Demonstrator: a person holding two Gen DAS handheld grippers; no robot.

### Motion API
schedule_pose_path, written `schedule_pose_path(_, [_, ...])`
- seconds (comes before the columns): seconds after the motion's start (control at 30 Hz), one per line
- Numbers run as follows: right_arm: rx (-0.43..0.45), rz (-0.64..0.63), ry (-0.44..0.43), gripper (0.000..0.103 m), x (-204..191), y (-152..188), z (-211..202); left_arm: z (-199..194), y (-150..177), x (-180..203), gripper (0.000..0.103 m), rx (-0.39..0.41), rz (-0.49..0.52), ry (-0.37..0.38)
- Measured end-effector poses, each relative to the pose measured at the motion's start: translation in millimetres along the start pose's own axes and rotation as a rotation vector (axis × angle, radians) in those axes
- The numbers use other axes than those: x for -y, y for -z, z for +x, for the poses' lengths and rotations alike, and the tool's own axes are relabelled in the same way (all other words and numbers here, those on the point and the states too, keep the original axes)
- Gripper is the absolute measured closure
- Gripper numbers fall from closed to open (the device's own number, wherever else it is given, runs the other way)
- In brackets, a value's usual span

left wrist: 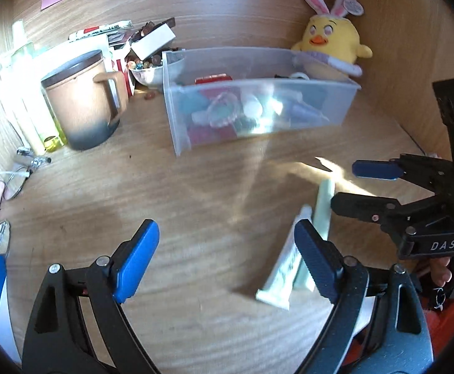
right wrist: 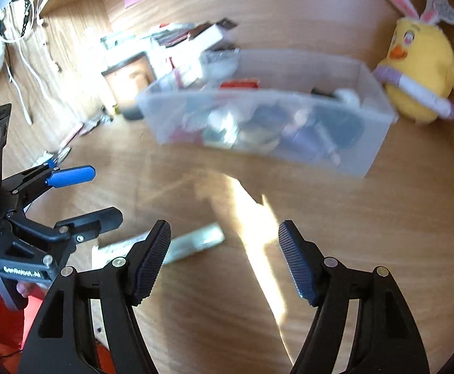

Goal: Organize objects
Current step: 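Move both open grippers down toward the white tube and pale green tube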

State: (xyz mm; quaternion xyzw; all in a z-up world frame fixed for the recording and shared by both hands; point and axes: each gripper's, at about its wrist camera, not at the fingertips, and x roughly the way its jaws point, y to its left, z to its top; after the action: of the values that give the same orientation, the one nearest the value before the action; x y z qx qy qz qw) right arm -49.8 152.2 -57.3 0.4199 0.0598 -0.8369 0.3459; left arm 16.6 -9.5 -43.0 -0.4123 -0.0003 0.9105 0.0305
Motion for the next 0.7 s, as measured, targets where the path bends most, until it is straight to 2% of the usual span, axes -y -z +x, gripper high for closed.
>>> schedule_pose_path(0.17, [-0.030, -0.010, -0.033, 0.035, -12.6, 10.0, 6.2, -2.5, 12.0, 5.3, 0.014, -0.009, 0.029, 0.008])
schedule_pose_path(0.37, [-0.029, -0.026, -0.013, 0.035, -22.2, 13.2, 9.6, -2.6, 18.1, 12.0, 0.013, 0.004, 0.056, 0.020])
schedule_pose_path(0.6, [-0.032, -0.010, -0.011, 0.035, -17.9, 9.4, 11.6, 5.2, 18.8, 11.4, 0.013, -0.028, 0.027, 0.127])
schedule_pose_path(0.7, [-0.032, -0.018, -0.013, 0.035, -20.5, 7.4, 13.7, 3.0, 21.4, 15.1, 0.013, -0.026, 0.033, 0.123])
